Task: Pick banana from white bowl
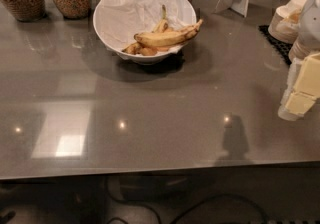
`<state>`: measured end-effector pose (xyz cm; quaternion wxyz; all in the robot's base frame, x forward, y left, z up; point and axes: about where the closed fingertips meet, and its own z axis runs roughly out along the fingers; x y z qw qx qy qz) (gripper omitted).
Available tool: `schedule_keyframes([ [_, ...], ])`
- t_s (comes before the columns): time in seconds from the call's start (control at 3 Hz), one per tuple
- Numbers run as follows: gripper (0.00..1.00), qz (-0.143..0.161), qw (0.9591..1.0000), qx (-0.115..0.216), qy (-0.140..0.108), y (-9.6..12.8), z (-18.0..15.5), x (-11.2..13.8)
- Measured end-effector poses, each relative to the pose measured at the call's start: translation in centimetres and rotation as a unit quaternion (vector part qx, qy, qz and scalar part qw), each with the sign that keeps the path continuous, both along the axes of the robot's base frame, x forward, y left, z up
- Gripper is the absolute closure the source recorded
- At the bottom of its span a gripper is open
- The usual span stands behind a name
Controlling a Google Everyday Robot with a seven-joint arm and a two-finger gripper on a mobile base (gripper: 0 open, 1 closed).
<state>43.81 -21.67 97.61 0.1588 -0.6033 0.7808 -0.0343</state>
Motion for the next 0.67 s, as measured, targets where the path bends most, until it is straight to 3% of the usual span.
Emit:
schedule_keyframes([
  [0.67, 0.0, -0.004, 0.9999, 0.012, -0.008, 0.21, 0.01, 0.64],
])
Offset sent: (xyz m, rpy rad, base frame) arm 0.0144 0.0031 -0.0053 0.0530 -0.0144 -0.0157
